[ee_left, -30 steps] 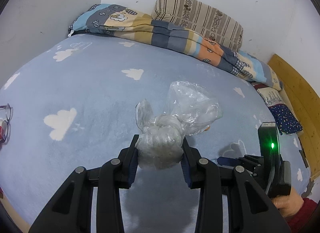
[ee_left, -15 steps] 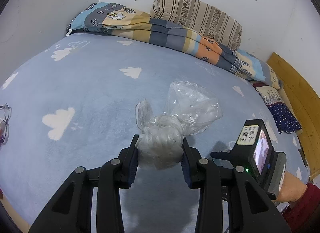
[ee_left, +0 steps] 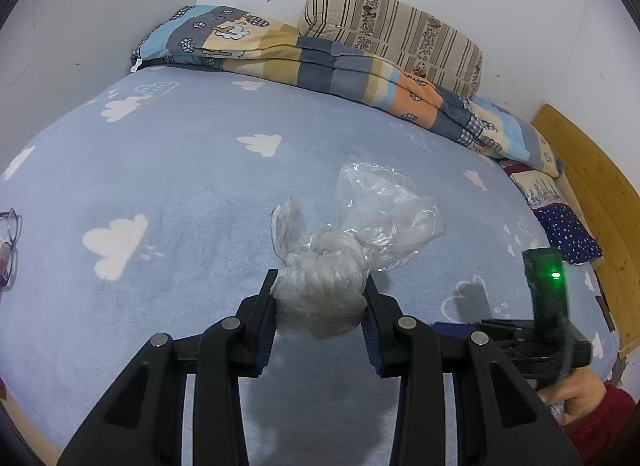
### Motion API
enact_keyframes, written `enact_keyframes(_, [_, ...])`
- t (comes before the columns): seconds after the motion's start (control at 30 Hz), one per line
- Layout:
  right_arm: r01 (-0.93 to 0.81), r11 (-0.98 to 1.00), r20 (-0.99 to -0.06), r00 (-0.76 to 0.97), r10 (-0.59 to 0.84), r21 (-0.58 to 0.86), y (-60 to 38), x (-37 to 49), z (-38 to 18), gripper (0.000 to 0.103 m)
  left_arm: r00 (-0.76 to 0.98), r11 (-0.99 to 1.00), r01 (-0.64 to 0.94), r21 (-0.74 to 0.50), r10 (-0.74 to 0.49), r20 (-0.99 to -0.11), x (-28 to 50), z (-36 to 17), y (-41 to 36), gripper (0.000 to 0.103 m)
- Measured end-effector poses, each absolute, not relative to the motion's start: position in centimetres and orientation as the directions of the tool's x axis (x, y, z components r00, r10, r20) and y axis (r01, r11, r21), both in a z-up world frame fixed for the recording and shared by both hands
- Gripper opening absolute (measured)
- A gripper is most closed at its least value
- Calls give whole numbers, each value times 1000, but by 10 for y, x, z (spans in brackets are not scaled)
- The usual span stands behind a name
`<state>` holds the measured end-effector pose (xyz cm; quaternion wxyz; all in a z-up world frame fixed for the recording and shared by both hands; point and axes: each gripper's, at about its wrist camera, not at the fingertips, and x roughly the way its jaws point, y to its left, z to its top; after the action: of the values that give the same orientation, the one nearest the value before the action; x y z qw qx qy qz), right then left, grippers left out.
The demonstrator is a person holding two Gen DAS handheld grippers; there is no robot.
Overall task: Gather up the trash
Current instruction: 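Lower the right tool to the blue tape roll and grasp it while the left tool holds the plastic bag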
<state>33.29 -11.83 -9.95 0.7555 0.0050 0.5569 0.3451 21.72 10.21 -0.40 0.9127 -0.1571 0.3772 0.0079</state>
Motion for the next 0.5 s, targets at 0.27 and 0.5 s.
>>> enact_keyframes(0.27, [-639,730,-870,190,454,241,-101,303,-88,59,710,953,-131,-272,-102,-697,217,-4,99,36])
enact_keyframes(0.5, [-779,620,-925,297,238,-90,-72,301,-105,59,712,953,-128,-274,-104,-695,218,-4,98,36])
